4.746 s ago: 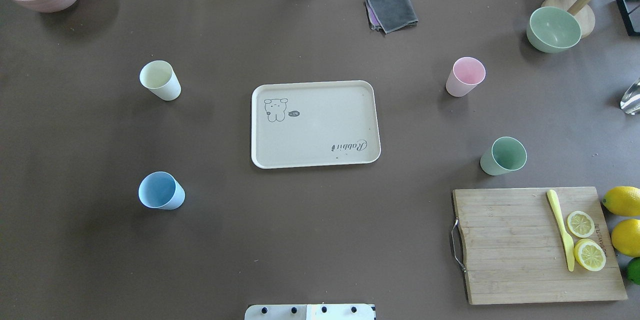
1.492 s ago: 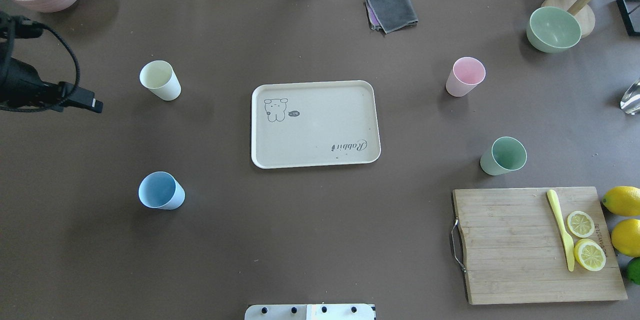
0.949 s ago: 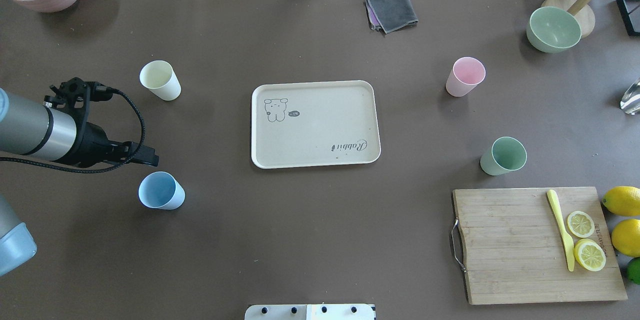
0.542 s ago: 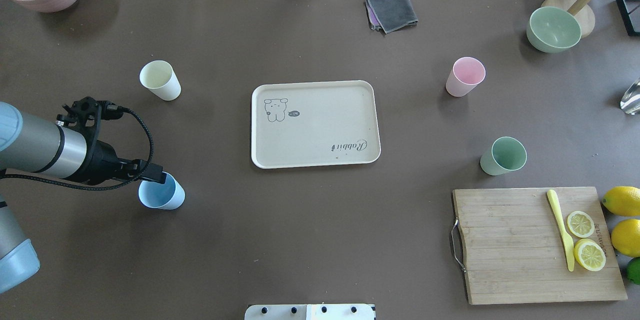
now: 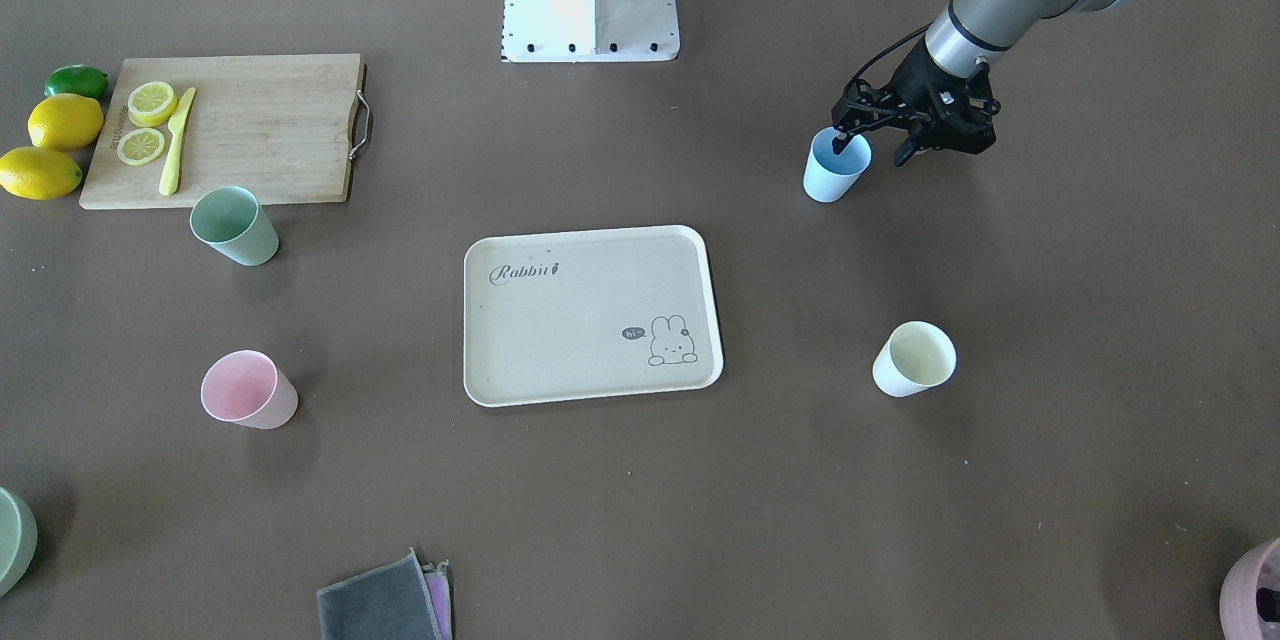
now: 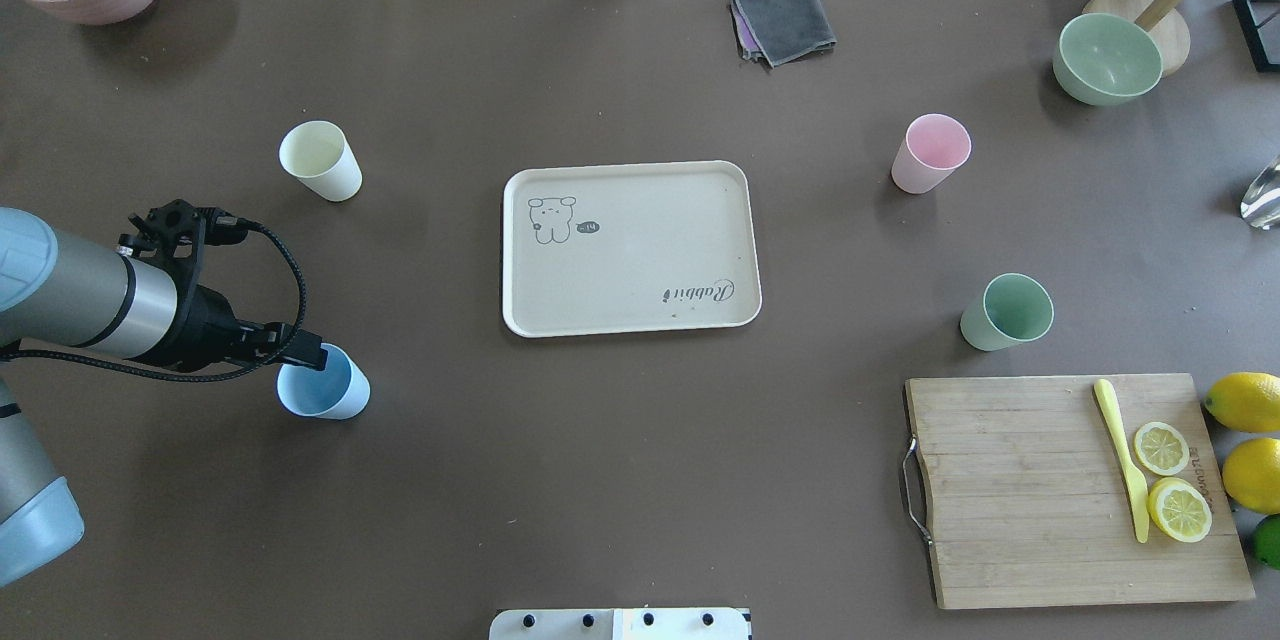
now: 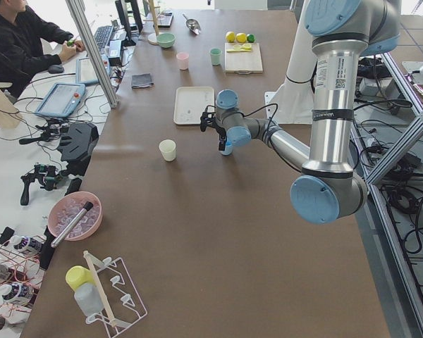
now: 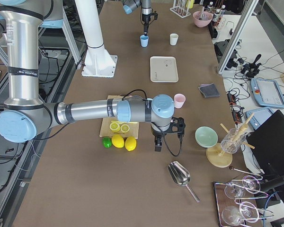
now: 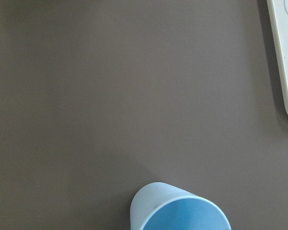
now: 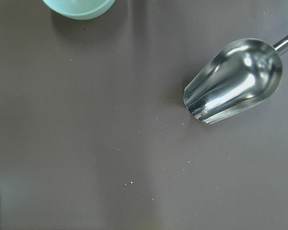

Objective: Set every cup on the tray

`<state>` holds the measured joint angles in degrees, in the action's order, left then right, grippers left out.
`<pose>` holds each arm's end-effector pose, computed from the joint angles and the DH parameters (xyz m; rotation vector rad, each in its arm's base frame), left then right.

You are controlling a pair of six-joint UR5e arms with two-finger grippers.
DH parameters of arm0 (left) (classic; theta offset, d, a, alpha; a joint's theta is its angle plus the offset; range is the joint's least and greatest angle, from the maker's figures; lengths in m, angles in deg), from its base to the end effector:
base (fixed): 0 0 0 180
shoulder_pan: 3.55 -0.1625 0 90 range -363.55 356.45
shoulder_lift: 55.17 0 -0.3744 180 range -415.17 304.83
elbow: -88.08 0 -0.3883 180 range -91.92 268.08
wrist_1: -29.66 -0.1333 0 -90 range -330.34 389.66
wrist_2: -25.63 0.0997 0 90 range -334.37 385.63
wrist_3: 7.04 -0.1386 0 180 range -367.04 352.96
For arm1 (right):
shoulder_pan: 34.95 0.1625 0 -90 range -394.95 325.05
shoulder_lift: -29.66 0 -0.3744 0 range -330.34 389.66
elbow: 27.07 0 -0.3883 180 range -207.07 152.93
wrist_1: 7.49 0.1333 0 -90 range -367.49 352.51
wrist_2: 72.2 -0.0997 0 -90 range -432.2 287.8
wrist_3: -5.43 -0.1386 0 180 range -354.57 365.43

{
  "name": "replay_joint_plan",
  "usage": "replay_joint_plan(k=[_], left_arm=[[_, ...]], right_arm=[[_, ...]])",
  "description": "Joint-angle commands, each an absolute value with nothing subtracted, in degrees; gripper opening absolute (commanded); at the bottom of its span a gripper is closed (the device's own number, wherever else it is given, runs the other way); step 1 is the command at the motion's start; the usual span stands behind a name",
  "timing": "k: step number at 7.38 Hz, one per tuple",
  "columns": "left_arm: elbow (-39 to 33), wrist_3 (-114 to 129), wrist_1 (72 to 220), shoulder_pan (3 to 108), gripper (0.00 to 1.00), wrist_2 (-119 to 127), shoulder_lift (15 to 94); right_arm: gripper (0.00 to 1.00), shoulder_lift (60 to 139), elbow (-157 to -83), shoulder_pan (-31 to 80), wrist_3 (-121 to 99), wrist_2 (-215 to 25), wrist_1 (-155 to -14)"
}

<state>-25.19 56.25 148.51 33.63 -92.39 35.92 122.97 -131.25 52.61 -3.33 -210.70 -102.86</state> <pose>0.3719 -0.3677 0.3701 0.0966 1.0093 0.0602 0.0096 -0.4686 0.5449 0.0072 -0.8507 0.0629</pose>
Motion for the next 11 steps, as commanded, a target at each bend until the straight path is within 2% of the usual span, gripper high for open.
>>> replay_joint_plan(k=[1,3,4,5,6,7,9,11], left_arm=[[-23.38,56.33,150.23,33.63,0.9,-92.32,36.06],[-22.31,56.42,151.48,33.46,0.89,-92.32,36.15],[-22.31,56.51,151.48,32.67,0.76,-92.32,36.15],[-22.31,56.6,151.48,32.06,0.51,-92.32,36.15],[-22.31,56.6,151.57,31.18,0.17,-92.23,36.15],[-22.48,56.68,151.57,30.91,0.0,-92.23,36.06],[-24.23,60.09,151.57,31.78,0.0,-92.32,36.76],[-24.16,62.64,150.87,33.8,0.0,-92.49,42.27]], right_arm=[[1.0,123.0,-133.77,45.42,-14.64,-210.72,-96.84],[1.0,123.0,-133.42,38.46,-29.58,-209.4,-84.89],[1.0,122.91,-133.42,36.0,-32.07,-208.44,-84.23],[1.0,122.48,-133.51,34.84,-32.18,-207.39,-84.22],[1.0,122.21,-133.42,34.22,-32.27,-207.2,-84.22],[1.0,121.6,-133.42,33.61,-32.27,-207.11,-84.22],[1.0,120.63,-133.77,33.07,-34.46,-207.2,-84.13],[1.0,120.01,-133.68,31.94,-34.56,-206.24,-84.13]])
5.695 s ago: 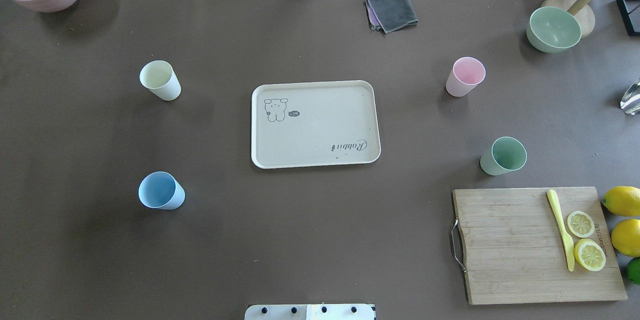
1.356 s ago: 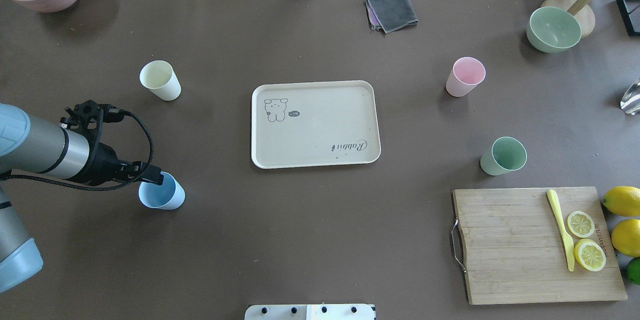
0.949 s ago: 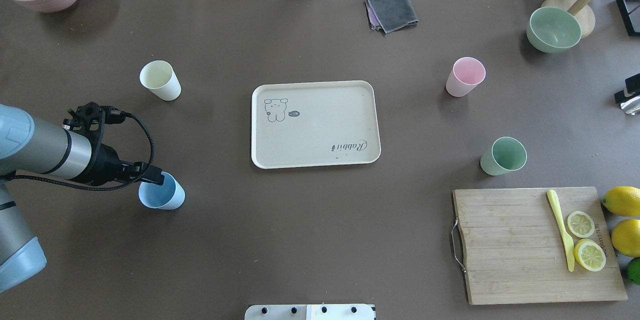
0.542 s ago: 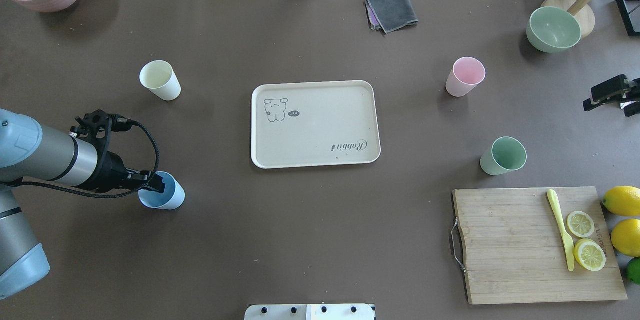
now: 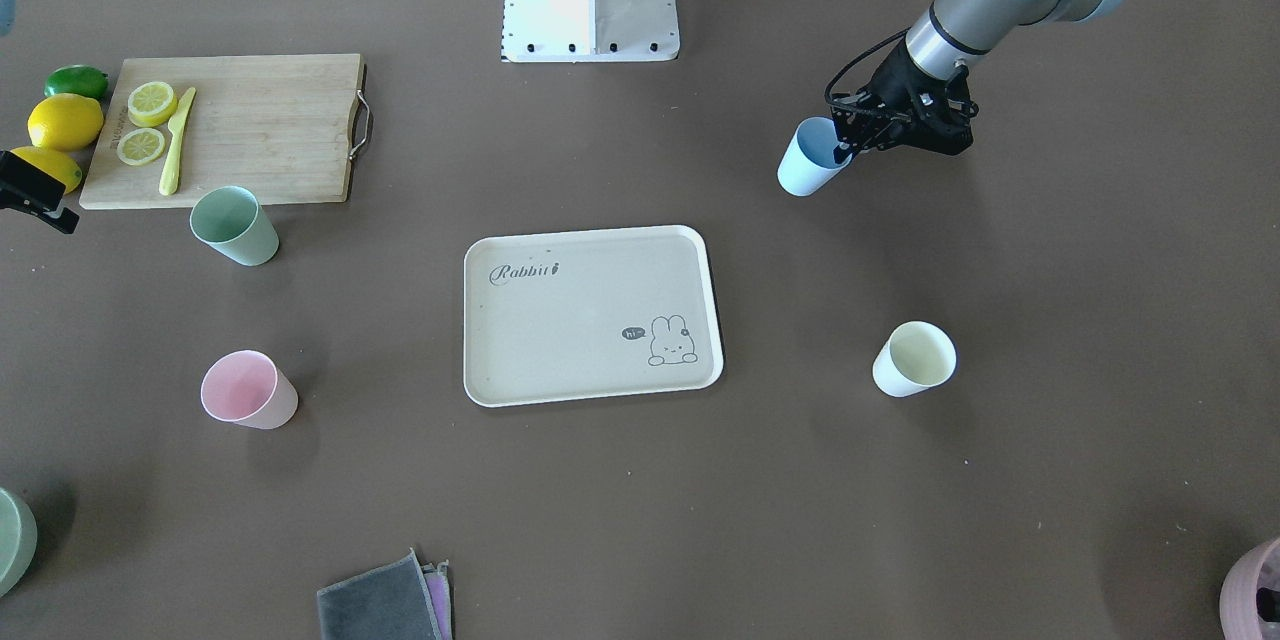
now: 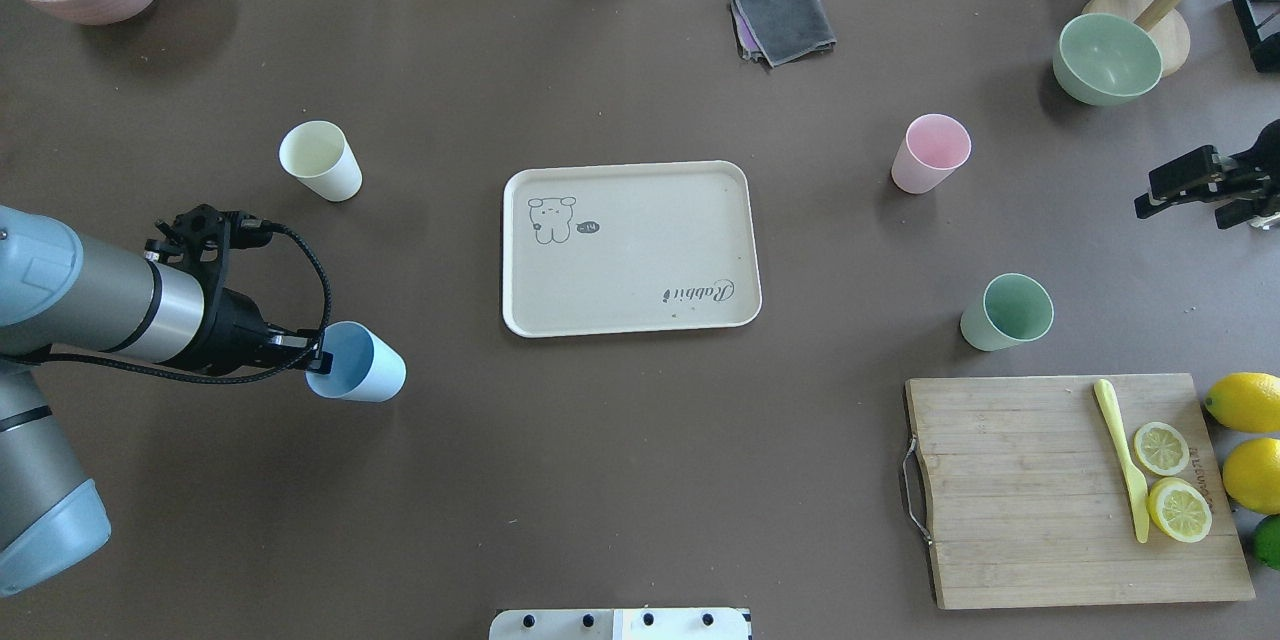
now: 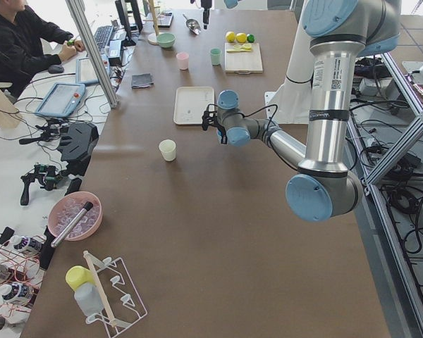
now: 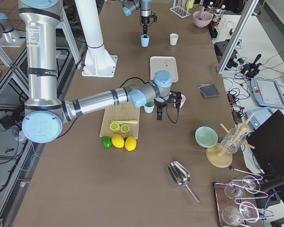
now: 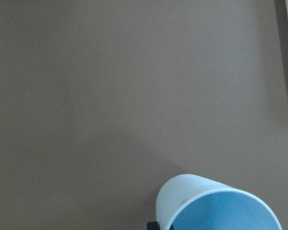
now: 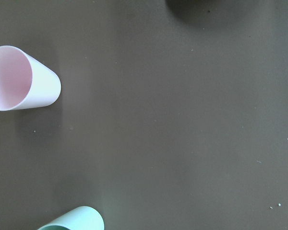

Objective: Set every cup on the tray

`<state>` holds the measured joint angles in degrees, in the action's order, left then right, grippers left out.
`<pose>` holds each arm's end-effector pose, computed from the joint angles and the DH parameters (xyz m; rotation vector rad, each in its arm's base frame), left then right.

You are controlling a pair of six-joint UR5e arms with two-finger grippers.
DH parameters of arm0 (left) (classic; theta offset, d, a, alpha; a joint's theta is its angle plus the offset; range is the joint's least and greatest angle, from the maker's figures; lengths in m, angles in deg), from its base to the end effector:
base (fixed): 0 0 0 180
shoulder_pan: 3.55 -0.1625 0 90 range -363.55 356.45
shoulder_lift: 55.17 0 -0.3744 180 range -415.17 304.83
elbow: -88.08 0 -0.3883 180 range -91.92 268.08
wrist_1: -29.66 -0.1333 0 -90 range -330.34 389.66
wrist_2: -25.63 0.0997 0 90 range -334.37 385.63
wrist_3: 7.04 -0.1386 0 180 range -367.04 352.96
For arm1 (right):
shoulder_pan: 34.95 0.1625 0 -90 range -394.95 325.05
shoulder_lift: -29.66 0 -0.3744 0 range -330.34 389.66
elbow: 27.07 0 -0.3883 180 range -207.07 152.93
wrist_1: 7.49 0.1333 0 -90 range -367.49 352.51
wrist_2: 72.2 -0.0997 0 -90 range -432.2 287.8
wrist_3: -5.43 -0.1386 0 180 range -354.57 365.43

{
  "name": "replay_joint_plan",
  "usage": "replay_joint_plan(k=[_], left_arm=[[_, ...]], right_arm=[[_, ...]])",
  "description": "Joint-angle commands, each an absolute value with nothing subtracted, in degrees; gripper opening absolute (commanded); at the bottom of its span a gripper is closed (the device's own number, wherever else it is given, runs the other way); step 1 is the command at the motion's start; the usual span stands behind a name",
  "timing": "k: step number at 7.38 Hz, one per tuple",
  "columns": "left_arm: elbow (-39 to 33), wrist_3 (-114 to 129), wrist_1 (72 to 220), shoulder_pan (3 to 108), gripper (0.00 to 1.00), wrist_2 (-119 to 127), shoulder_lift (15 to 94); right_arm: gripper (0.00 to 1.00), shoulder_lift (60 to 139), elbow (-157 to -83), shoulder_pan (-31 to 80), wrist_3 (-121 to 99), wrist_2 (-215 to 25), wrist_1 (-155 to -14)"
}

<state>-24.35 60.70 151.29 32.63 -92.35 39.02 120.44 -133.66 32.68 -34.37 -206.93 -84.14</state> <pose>0.3883 -0.3686 0.3415 0.0972 1.0832 0.0296 -0.1586 -0.4793 0.4685 0.0191 -0.9016 0.0847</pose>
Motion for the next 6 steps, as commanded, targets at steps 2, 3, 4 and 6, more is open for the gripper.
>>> replay_joint_plan(k=[2,3,4,6], left_arm=[[-20.92,66.95,144.14,33.46,0.0,-92.14,52.62],[-18.9,67.05,140.09,33.37,0.0,-90.05,57.98],[-16.71,67.32,138.23,32.93,0.0,-88.12,61.52],[-15.81,67.32,137.86,32.84,0.0,-88.01,62.43]], right_arm=[[1.0,119.4,-133.77,28.96,-34.56,-202.82,-83.26],[1.0,119.31,-133.77,27.03,-36.12,-202.02,-81.95],[1.0,118.44,-133.68,23.96,-39.71,-199.84,-79.93],[1.0,118.34,-133.25,18.42,-39.92,-196.75,-79.21]])
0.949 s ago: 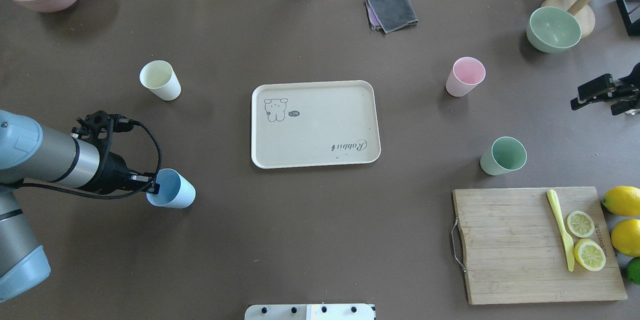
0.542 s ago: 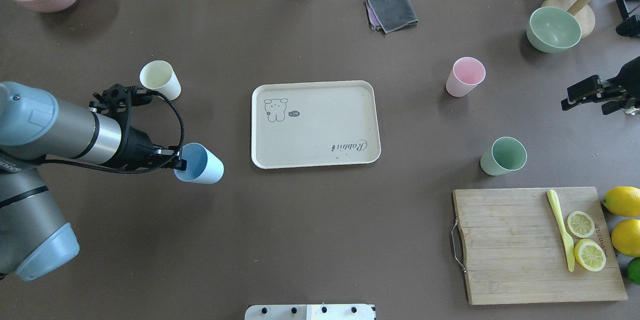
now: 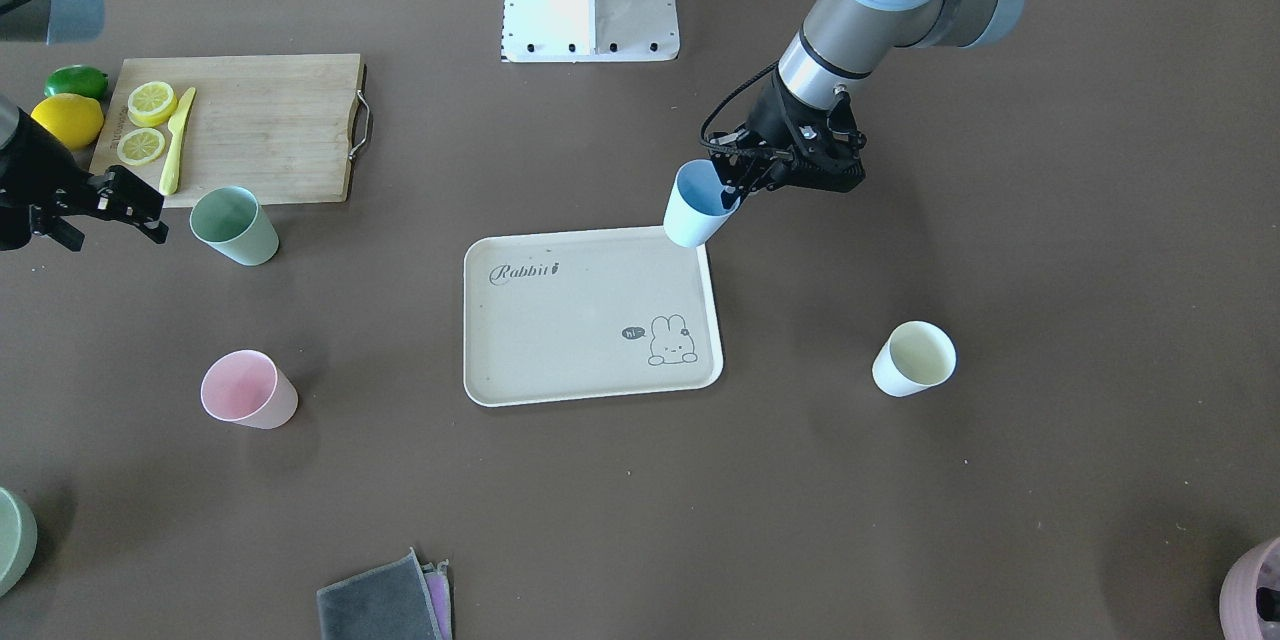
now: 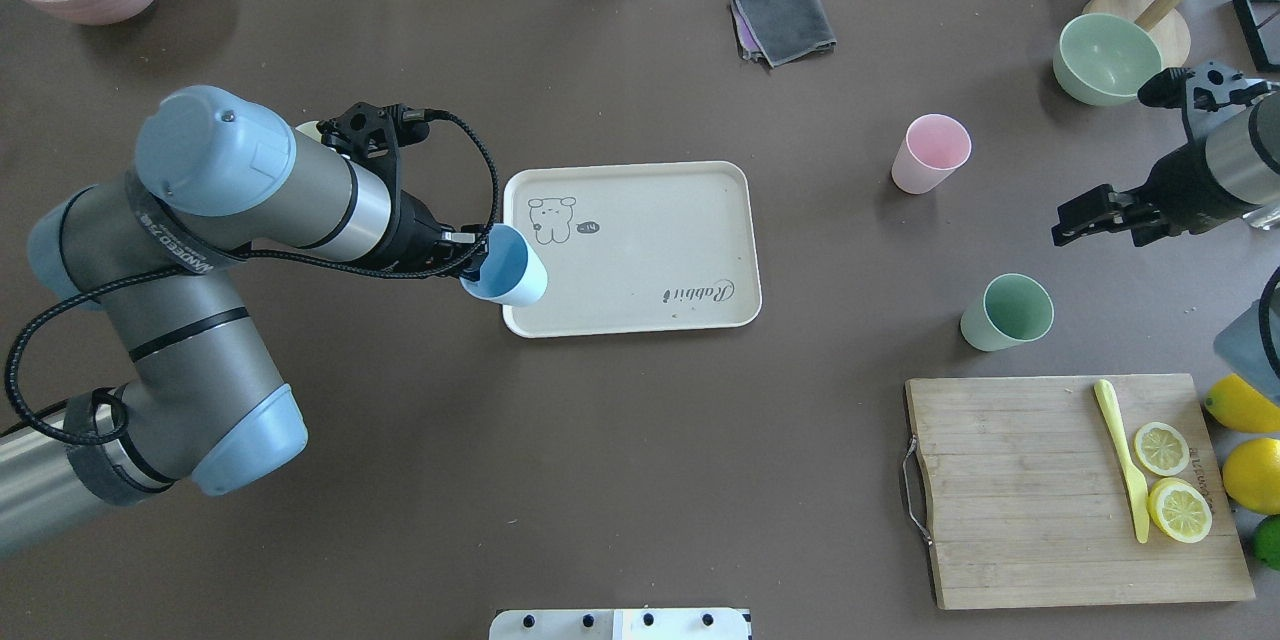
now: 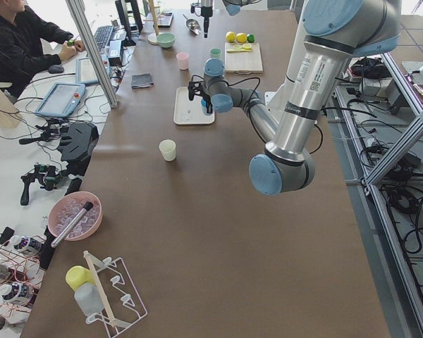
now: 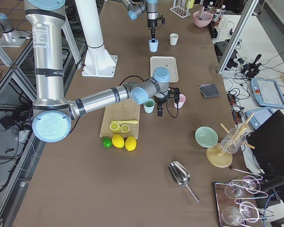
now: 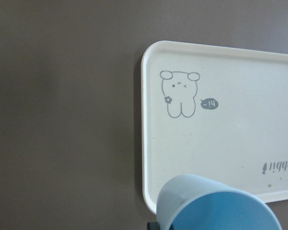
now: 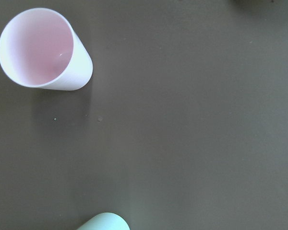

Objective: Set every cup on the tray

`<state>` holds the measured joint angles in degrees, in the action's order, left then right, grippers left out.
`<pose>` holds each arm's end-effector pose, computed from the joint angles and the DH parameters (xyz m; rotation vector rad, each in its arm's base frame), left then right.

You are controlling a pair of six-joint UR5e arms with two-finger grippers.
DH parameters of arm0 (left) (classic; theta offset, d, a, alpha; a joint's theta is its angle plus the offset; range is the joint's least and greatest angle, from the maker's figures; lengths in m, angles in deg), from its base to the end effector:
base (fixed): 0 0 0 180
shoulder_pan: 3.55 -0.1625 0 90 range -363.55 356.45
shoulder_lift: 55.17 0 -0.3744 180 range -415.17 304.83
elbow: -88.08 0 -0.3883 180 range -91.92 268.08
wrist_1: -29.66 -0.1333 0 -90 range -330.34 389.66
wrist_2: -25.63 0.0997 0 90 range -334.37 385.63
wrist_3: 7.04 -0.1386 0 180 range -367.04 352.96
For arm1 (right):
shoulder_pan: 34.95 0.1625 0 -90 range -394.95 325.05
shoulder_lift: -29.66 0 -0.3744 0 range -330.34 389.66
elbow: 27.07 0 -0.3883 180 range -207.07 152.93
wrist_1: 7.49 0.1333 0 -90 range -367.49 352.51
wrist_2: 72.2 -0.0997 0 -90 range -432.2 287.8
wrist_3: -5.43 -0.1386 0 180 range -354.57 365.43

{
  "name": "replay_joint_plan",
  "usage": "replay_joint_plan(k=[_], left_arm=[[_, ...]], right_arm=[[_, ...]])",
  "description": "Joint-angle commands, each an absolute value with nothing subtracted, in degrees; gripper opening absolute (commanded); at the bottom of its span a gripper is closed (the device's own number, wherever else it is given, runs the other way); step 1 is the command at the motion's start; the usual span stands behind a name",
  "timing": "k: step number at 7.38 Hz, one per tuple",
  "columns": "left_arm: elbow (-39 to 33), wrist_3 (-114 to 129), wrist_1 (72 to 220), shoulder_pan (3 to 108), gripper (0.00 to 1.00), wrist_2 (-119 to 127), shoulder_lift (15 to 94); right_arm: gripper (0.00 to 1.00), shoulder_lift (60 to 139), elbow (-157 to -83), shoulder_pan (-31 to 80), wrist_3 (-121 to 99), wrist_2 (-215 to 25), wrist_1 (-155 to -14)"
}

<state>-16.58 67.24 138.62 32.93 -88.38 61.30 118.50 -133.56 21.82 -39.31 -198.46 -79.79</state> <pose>0.4518 -0.4297 0.2189 0.1132 1.0926 -0.1055 -0.2440 -0.4661 0.4526 0.0779 -0.8495 -0.0066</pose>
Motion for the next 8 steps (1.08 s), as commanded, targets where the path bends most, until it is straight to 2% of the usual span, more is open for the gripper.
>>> replay_joint_plan(k=[1,5,6,7,8], left_arm=[[-15.89,67.32,137.86,32.84,0.0,-88.01,62.43],[-15.81,67.32,137.86,32.84,0.0,-88.01,62.61],[-15.46,67.32,137.86,32.84,0.0,-88.01,62.78],[-13.8,67.23,137.86,32.84,0.0,-87.75,63.91],[-11.52,67.23,137.94,32.75,0.0,-85.92,65.84]], right_arm=[[1.0,118.69,-133.42,17.18,-39.92,-196.83,-79.12],[0.98,120.1,-133.33,14.1,-40.0,-196.83,-79.12],[0.79,120.1,-132.9,13.92,-40.18,-196.48,-79.21],[0.75,120.01,-132.11,13.65,-40.09,-196.13,-79.21],[0.75,120.01,-132.19,13.65,-40.09,-196.04,-79.21]])
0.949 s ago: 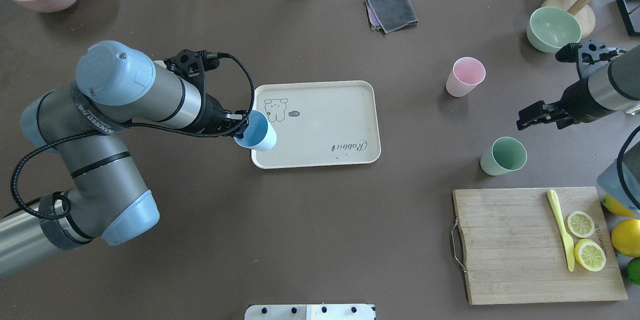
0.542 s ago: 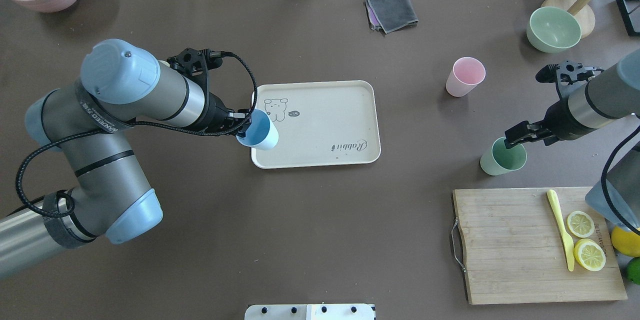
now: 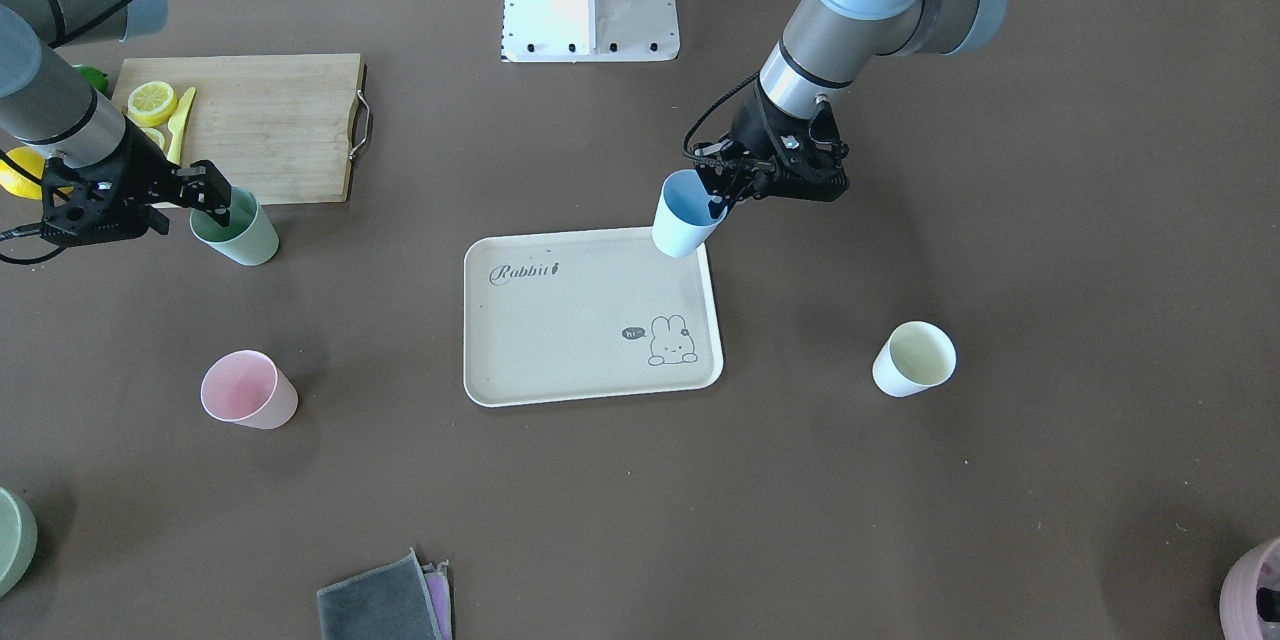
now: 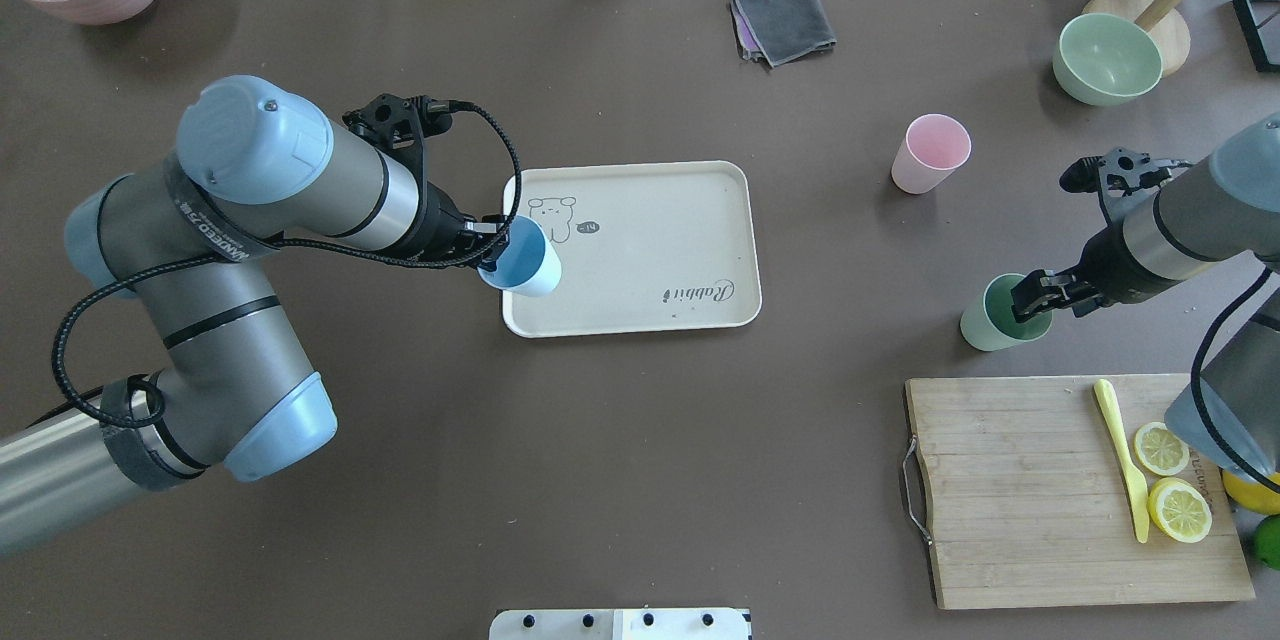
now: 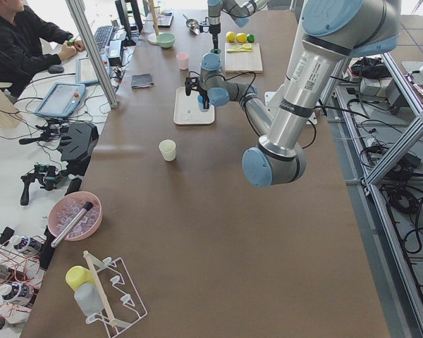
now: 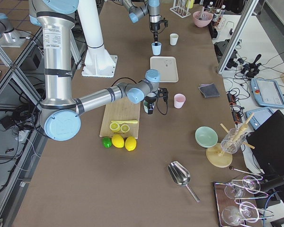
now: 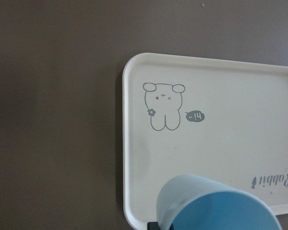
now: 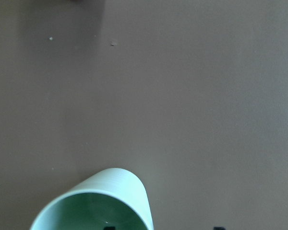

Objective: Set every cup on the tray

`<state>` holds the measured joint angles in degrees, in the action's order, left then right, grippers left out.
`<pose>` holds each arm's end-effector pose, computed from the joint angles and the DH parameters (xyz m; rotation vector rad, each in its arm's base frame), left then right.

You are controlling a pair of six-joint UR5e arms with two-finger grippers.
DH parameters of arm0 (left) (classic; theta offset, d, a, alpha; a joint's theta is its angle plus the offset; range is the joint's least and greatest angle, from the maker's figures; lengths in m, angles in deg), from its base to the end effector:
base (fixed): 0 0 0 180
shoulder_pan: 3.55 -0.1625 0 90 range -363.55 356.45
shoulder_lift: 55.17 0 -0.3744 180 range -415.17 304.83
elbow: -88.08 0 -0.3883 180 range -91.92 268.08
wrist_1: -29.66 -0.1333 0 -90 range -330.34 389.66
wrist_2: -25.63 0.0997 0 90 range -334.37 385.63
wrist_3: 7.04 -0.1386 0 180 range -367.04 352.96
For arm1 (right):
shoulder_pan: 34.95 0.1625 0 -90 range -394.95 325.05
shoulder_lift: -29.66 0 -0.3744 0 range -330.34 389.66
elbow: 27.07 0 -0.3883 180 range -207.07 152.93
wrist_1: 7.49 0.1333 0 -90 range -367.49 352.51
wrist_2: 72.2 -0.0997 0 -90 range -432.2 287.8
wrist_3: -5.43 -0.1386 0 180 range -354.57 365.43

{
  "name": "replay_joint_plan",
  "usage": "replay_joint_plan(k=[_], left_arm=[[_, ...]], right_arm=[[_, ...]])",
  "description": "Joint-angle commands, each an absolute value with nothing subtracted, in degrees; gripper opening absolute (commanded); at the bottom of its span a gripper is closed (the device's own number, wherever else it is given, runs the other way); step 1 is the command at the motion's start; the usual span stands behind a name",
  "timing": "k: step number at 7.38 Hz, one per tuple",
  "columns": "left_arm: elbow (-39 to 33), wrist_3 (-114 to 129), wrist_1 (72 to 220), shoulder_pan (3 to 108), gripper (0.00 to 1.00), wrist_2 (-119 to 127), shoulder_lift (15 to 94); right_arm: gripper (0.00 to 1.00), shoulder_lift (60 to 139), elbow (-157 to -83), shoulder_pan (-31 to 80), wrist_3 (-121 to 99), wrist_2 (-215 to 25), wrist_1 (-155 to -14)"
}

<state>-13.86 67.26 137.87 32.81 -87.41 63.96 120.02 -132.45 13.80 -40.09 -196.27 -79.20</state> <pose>0.4650 -0.4405 0.2139 0.1192 1.0755 -0.1168 -0.3004 -0.4269 0.4775 0.0131 -0.8064 -0.1024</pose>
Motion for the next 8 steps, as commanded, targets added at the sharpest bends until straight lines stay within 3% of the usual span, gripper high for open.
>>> replay_joint_plan(k=[1,4,5,7,8], left_arm=[[-10.11,67.32,137.94,31.71,0.0,-85.2,66.73],[-7.81,67.14,138.56,31.35,0.0,-83.97,67.09],[-6.07,67.14,138.56,31.35,0.0,-83.97,68.65],[-3.95,67.23,138.65,30.65,0.0,-83.97,70.51],[-4.12,67.41,138.73,30.56,0.96,-83.62,70.17]], right_arm=[[0.76,120.01,-132.19,13.65,-40.09,-196.04,-79.21],[0.76,119.84,-132.19,13.21,-41.4,-196.12,-79.12],[0.57,119.83,-132.27,13.21,-42.02,-196.12,-79.12],[0.0,119.05,-132.36,12.69,-44.05,-196.04,-79.12],[0.0,118.43,-132.45,12.68,-43.96,-196.04,-79.12]])
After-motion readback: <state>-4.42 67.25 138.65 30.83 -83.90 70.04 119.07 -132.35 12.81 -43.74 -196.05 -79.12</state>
